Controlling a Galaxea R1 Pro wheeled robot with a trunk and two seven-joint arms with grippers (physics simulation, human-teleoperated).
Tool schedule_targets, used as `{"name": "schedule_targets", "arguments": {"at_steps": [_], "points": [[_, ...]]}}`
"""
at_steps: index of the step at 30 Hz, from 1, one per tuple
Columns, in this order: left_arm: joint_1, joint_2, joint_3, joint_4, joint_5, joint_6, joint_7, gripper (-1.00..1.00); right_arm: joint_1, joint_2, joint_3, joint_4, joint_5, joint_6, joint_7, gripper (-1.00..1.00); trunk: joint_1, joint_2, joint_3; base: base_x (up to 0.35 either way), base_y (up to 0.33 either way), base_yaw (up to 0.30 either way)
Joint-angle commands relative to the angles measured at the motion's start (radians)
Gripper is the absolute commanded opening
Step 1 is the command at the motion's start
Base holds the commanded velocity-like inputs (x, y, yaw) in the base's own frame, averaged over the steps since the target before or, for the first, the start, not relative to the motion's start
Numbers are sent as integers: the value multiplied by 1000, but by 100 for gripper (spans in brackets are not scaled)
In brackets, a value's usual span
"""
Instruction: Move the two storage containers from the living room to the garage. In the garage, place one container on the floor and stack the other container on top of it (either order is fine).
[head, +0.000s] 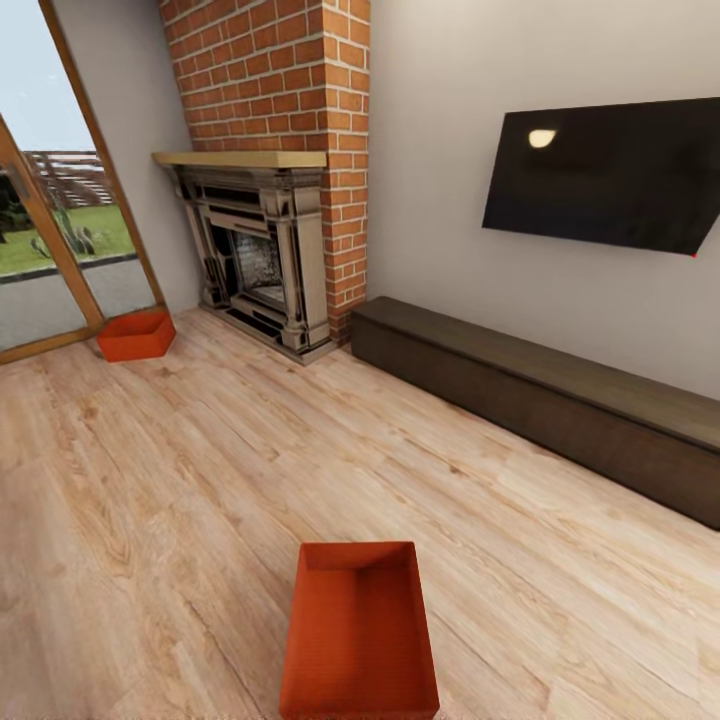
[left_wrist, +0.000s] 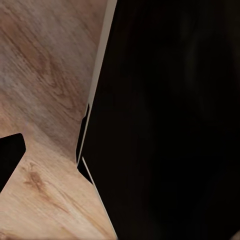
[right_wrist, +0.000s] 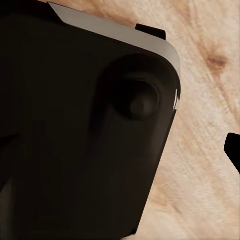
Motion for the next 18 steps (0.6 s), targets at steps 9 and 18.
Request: {"name": "schedule_targets", "arguments": {"at_steps": [9, 18], "points": [[0, 0, 0, -1, 5, 0, 1, 100, -1, 4, 7, 2, -12, -4, -7, 100, 0, 0, -15, 0, 0, 0], [0, 0, 0, -1, 5, 0, 1, 100, -1, 8, 6, 7, -13, 15, -37, 100, 0, 0, -30, 0, 0, 0]]}}
